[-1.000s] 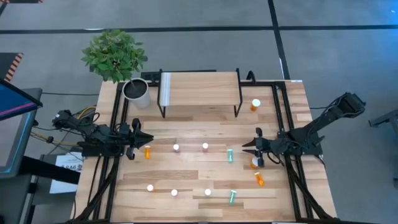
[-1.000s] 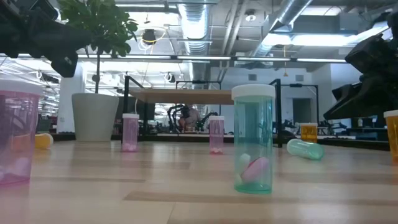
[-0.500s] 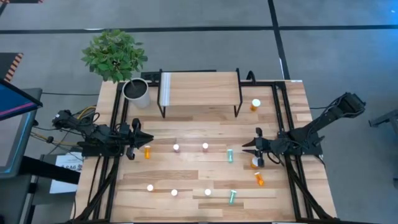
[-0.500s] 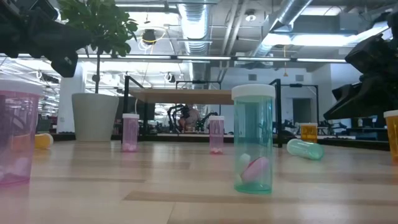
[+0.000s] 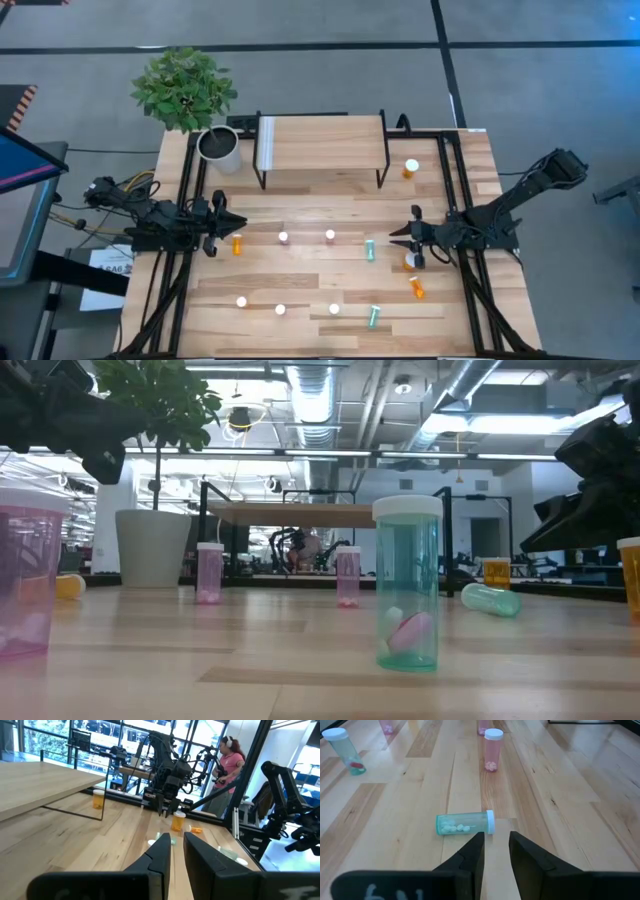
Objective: Pick and place medicine bottles onto shelf by color
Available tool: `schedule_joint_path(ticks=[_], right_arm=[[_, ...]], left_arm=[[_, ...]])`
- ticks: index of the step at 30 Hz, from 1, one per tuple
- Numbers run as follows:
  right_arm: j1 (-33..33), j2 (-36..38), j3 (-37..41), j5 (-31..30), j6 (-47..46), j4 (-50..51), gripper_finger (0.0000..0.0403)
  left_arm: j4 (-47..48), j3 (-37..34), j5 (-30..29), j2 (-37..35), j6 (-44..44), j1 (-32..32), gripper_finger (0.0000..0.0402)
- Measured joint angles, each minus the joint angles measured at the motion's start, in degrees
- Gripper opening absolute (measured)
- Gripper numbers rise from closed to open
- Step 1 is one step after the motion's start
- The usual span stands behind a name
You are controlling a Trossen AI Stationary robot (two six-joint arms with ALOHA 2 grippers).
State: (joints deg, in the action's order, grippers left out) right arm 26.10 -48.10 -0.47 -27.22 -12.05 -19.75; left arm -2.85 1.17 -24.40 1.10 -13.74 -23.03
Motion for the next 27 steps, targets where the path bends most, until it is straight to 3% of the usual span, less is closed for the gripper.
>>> schedule_joint_path(ticks=[11,16,23,27], right_arm=[[0.0,0.0,0.0,0.0,0.0,0.0,0.0114],[0.0,0.0,0.0,0.0,0.0,0.0,0.0114],[0.0,0.0,0.0,0.0,0.0,0.0,0.0114],[0.0,0.0,0.0,0.0,0.0,0.0,0.0114]], left_arm=[[0.0,0.0,-0.2,0.0,0.0,0.0,0.0041],[-0.6,0.0,-0.1,0.0,-6.6,0.0,0.0041],[-7.6,0.0,-13.3,0.0,-6.1,1.2,0.0041],[-10.0,0.0,-13.5,0.0,-2.6,3.3,0.0041]])
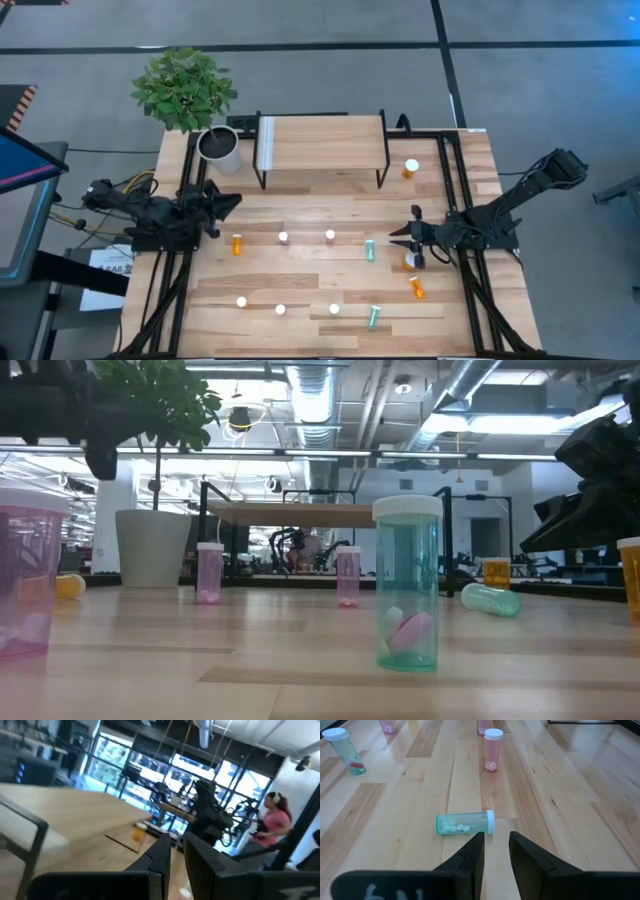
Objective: Pick and place medicine bottles onto shelf by color
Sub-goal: Put the top left pink pill bottle on the shelf
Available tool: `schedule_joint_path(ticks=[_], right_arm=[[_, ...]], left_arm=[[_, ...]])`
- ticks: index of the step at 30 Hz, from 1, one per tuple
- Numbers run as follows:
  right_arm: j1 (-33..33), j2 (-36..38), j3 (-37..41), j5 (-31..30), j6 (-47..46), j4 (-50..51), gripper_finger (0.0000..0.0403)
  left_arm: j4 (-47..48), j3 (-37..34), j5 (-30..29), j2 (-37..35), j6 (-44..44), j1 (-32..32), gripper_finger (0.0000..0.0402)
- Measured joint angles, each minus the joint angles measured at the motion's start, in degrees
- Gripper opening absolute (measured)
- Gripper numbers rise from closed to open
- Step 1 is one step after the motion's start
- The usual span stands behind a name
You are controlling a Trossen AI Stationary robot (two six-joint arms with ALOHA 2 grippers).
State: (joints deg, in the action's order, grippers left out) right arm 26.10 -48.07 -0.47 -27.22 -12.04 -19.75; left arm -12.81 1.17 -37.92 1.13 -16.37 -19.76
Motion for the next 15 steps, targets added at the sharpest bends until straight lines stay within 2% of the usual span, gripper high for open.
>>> schedule_joint_path(ticks=[7,12,15], right_arm=[[0.0,0.0,0.0,0.0,0.0,0.0,0.0114],[0.0,0.0,0.0,0.0,0.0,0.0,0.0114],[0.0,0.0,0.0,0.0,0.0,0.0,0.0114]], left_arm=[[1.8,0.0,5.9,0.0,0.6,5.4,0.0041],[1.8,2.7,16.9,0.9,1.4,9.5,0.0041],[1.9,6.5,19.8,3.7,3.7,10.9,0.0041]])
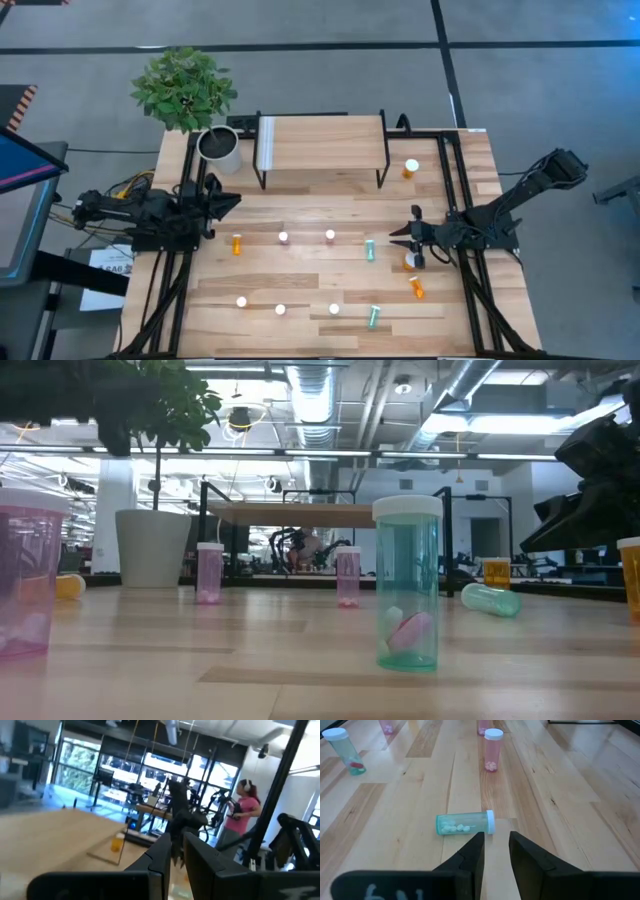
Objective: Pick and place medicine bottles onto shelf by color
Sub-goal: Put the top left pink pill bottle on the shelf
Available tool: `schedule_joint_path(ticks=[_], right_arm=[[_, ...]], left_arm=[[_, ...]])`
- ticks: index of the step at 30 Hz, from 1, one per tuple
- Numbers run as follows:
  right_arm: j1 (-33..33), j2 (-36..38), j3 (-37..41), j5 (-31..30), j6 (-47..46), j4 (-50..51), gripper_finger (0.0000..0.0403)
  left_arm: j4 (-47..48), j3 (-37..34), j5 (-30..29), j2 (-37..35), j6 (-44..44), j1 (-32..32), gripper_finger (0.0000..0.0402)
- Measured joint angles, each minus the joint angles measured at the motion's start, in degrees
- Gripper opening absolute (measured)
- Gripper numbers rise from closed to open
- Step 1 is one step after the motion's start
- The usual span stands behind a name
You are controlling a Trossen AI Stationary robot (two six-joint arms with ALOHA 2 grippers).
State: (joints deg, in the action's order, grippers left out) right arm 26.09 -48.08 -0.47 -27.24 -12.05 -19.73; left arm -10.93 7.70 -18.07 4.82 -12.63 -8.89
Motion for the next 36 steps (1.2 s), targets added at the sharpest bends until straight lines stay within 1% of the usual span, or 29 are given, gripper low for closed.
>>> schedule_joint_path(ticks=[2,4,8,12,14,17,21,26,36], right_arm=[[0.0,0.0,0.0,0.0,0.0,0.0,0.0114],[0.0,0.0,0.0,0.0,0.0,0.0,0.0114],[0.0,0.0,0.0,0.0,0.0,0.0,0.0114],[0.0,0.0,0.0,0.0,0.0,0.0,0.0114],[0.0,0.0,0.0,0.0,0.0,0.0,0.0114],[0.0,0.0,0.0,0.0,0.0,0.0,0.0114],[0.0,0.0,0.0,0.0,0.0,0.0,0.0114],[0.0,0.0,0.0,0.0,0.0,0.0,0.0114],[0.0,0.0,0.0,0.0,0.0,0.0,0.0114]], left_arm=[[1.2,3.7,1.0,3.5,2.3,0.6,0.0041],[4.3,7.4,1.3,7.7,3.9,0.8,0.0041],[8.5,13.0,1.2,18.5,4.5,0.9,0.0041],[10.8,15.7,1.5,27.6,4.7,0.9,0.0041],[10.5,16.6,3.3,31.5,5.4,0.9,0.0041],[10.0,17.2,5.9,35.0,5.5,0.8,0.0041],[10.2,17.7,5.8,37.6,3.2,0.9,0.0041],[10.7,17.7,7.5,38.5,-0.5,0.7,0.0041],[9.6,17.7,6.8,38.4,0.9,0.4,0.0041]])
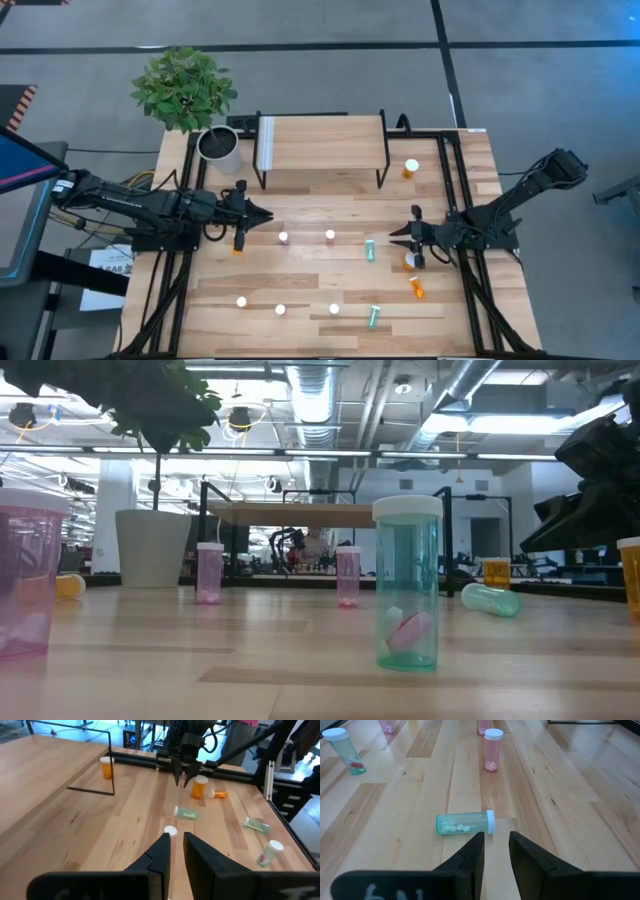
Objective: Pick and place medicine bottles onto shelf by color
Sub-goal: Put the top left pink pill bottle on the shelf
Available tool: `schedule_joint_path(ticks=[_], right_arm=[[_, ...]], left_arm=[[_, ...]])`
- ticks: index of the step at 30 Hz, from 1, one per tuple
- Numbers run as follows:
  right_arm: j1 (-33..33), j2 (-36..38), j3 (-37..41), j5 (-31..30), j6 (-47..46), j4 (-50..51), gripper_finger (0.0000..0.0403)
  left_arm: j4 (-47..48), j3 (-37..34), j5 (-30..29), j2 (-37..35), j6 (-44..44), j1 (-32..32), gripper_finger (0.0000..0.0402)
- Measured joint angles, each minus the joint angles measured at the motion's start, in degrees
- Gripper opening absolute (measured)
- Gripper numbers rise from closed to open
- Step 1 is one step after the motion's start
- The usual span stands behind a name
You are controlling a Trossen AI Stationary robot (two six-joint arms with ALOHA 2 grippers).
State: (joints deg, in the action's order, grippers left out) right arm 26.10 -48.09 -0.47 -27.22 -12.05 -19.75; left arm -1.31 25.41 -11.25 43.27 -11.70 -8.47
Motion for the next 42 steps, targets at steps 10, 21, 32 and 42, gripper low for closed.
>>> schedule_joint_path(ticks=[10,21,32,42], right_arm=[[-1.3,0.0,-0.5,-2.5,3.9,-7.4,0.0114],[-9.0,5.5,-12.8,8.1,18.5,-15.3,0.0114],[-11.9,6.4,-14.0,13.9,18.8,-13.7,0.0114],[-13.0,7.7,-14.0,13.9,18.3,-13.7,0.0114]], left_arm=[[0.4,0.0,0.2,0.0,-1.0,-0.1,0.0041],[5.7,0.0,-1.6,0.0,-4.9,-0.1,0.0041],[8.5,-0.1,0.0,10.1,-9.6,-0.2,0.0152],[-1.1,-0.1,4.6,24.1,-8.8,-0.2,0.0258]])
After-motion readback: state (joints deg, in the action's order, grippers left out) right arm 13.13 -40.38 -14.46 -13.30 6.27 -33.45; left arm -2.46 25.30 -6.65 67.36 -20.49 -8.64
